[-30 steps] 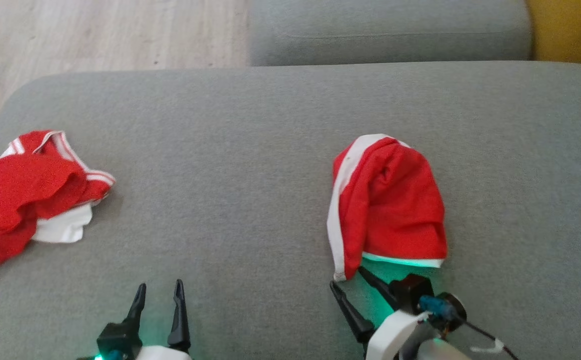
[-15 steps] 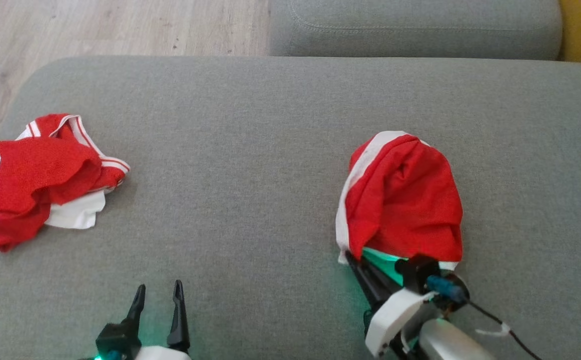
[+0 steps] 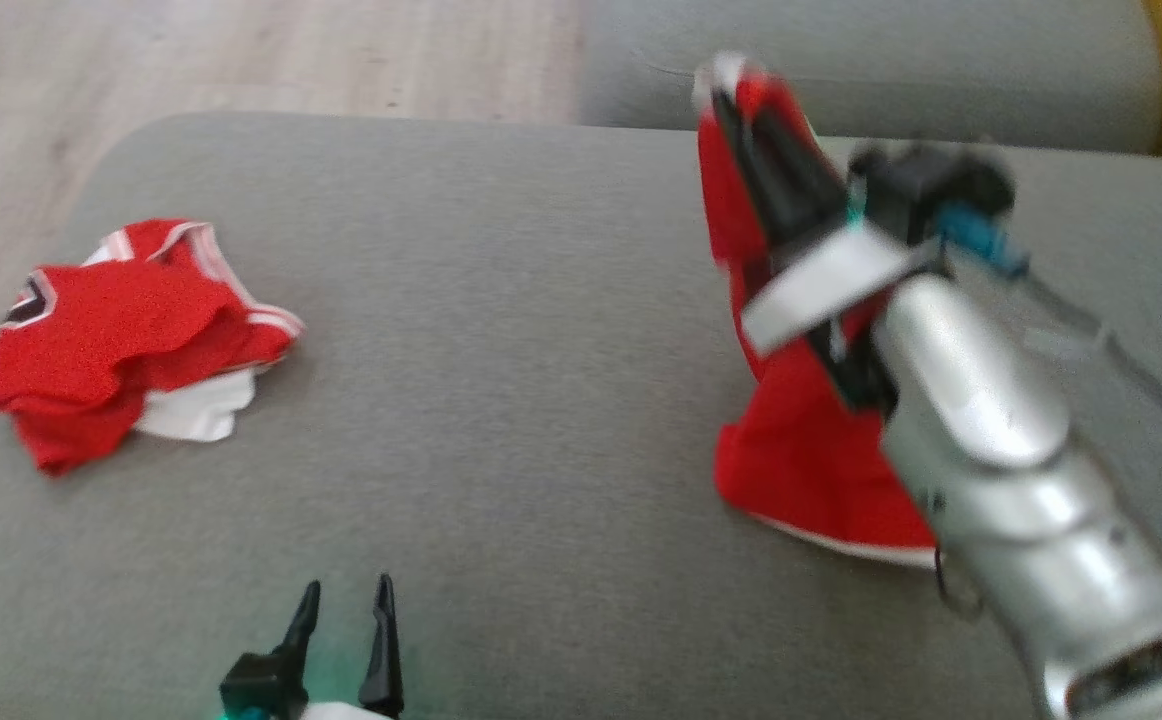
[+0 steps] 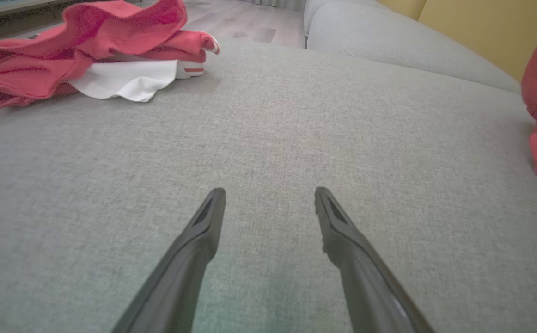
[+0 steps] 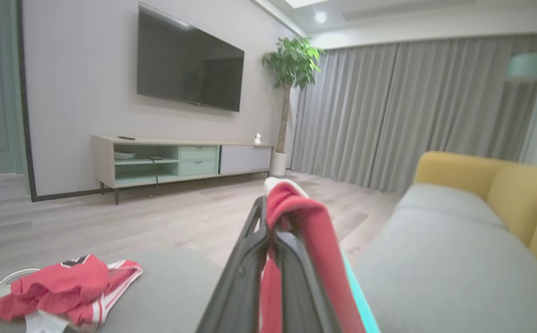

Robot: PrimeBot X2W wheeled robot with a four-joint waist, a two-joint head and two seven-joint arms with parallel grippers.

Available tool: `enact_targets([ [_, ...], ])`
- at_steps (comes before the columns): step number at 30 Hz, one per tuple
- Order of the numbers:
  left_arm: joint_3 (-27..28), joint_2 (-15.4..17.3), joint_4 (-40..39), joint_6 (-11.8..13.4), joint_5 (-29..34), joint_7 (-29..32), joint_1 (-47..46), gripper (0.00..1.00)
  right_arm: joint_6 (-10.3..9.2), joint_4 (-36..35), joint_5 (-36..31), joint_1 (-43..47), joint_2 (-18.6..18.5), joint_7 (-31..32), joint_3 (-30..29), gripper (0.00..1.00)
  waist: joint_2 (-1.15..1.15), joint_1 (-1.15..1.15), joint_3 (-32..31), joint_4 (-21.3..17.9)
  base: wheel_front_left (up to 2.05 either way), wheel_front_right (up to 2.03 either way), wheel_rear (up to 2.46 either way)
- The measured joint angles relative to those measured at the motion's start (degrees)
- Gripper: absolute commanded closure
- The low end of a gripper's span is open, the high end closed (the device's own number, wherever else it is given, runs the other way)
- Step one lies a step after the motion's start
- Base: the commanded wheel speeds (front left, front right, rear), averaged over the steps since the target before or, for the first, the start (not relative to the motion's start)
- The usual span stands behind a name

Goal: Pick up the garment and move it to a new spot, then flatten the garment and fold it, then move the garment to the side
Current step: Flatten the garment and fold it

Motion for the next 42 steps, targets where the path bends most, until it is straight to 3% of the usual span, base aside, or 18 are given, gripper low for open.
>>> enact_targets([
  [7,-2.0,0.0,1.5,0.0,-0.4,0.0,0.2,0.00,0.00,0.9,-0.1,-13.4,-0.6,0.0,2.2,1.00,0.00,0.00,-1.8,6.1,0.00,0.00,0.00],
  [14,-1.1,0.0,2.3,0.1,0.2,0.0,2.2,0.00,0.00,0.9,0.3,-19.2,-1.0,0.0,2.4,1.00,0.00,0.00,-4.2,11.5,0.00,0.00,0.00],
  [19,0.2,0.1,2.4,0.0,0.3,0.0,4.1,0.00,0.00,0.2,1.1,-17.2,-2.3,0.0,3.9,1.00,0.00,-0.01,-4.7,9.6,0.00,0.00,0.00],
  [23,0.0,0.1,2.1,0.0,0.3,0.0,3.8,0.00,0.00,3.5,2.5,-8.1,-6.5,0.0,3.4,1.00,0.00,0.00,-4.1,6.8,0.00,0.00,0.00],
  [30,-1.3,0.1,1.6,0.1,0.0,0.0,1.9,0.00,0.00,11.4,3.6,5.7,-12.7,0.0,-4.7,1.00,0.00,0.00,-2.1,2.4,0.00,0.00,0.00],
  [31,-1.4,0.0,1.6,0.1,0.0,0.0,1.5,0.00,0.00,12.7,4.1,6.9,-13.0,0.0,-6.7,0.57,0.00,0.00,-1.8,1.9,0.00,0.00,0.00],
  [32,-1.4,0.0,1.6,0.1,-0.1,0.0,1.3,0.00,0.00,14.4,4.4,7.9,-13.2,0.0,-8.4,0.00,0.00,0.00,-1.5,1.4,0.00,0.00,0.00],
  [37,-1.4,0.0,1.7,0.1,-0.3,0.0,1.1,0.00,0.00,15.5,1.5,11.3,-12.5,0.0,-16.1,0.00,0.00,0.00,-0.6,0.0,0.00,0.00,0.00],
  [42,-1.4,0.0,1.8,0.0,-0.3,0.0,0.9,0.00,0.00,10.6,-4.1,11.3,-6.5,0.0,-15.5,0.00,0.00,0.00,-0.3,0.7,0.00,0.00,0.00],
])
